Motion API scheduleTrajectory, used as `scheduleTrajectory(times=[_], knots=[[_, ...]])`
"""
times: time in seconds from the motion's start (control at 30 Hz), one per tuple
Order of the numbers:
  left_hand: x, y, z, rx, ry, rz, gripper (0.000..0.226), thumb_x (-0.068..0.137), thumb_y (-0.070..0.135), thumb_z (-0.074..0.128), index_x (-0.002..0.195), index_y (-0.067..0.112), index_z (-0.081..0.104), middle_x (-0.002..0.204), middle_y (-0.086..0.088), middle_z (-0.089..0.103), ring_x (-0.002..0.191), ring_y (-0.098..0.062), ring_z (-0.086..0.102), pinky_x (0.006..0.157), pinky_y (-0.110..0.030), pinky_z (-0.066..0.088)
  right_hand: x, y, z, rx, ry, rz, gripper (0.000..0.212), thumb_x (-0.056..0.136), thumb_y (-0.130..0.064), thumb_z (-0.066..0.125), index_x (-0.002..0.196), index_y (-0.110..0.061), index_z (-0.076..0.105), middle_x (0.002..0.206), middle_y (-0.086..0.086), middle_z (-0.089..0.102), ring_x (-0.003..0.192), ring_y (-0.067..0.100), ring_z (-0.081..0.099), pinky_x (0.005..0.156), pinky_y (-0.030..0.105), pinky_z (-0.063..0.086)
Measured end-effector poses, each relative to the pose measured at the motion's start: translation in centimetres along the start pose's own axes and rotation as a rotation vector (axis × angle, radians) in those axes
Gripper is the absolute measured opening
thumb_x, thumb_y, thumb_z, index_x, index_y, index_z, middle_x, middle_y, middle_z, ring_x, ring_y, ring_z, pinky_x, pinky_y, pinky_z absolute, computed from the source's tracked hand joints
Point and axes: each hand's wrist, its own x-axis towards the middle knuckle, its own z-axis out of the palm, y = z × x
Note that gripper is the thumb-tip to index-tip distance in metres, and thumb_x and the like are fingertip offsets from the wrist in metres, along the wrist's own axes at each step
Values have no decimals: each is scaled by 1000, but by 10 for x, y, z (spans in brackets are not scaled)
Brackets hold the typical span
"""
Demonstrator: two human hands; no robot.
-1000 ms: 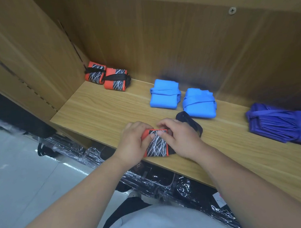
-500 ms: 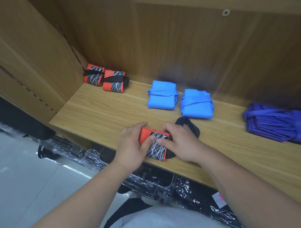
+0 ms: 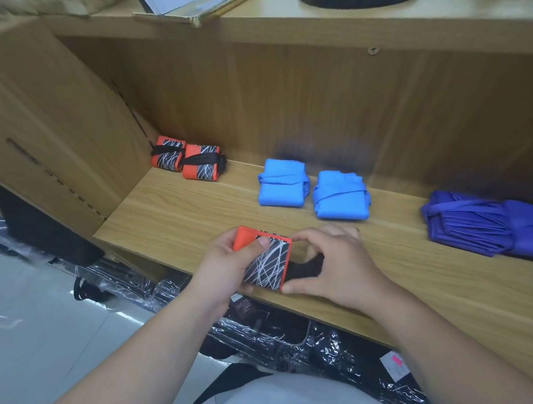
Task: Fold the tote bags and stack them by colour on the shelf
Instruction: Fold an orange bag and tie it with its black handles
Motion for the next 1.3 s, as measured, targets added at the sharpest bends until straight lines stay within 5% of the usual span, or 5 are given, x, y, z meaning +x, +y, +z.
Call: scheduleTrajectory(times=[0.23, 0.67, 0.83, 1.03, 1.3], knots=[[1, 15, -10, -89, 110, 78, 12, 90, 14, 73, 99, 8, 70, 88, -12, 75, 75, -21, 69, 67, -33, 56, -13, 9, -14, -15, 30, -43, 5, 81, -35, 70, 80, -31, 69, 79, -11, 61, 83, 10, 56, 82, 27, 40], [6, 27, -26, 42, 152, 83, 11, 89, 19, 75, 94, 10, 71, 77, -10, 74, 59, -20, 66, 49, -28, 47, -15, 13, -34, 1057, -83, 307, 62, 73, -58, 80, 89, 1, 70, 65, 9, 54, 61, 15, 52, 66, 29, 44], [8, 19, -31, 70, 216, 36, 14, 89, 18, 76, 96, 7, 70, 77, -13, 73, 56, -19, 65, 45, -25, 47, -16, 4, -29, 1471, -41, 294, 38, 78, -44, 74, 92, -9, 76, 48, -5, 37, 48, 14, 44, 70, 37, 55], [15, 8, -14, 342, 214, 100, 31, 79, 31, 85, 90, 8, 68, 79, -16, 68, 65, -28, 64, 62, -42, 58, -5, -13, -45, 1286, -107, 191, 51, 67, -63, 84, 67, -16, 63, 45, 1, 39, 39, 16, 32, 52, 30, 39], [17, 65, -3, -97, 398, 247, 5, 91, 13, 73, 90, 13, 68, 85, -10, 74, 66, -17, 70, 54, -29, 57, -15, -49, -74, 407, -399, 55, 58, 77, -72, 61, 114, -30, 45, 78, -3, 73, 65, 9, 67, 67, 26, 52]])
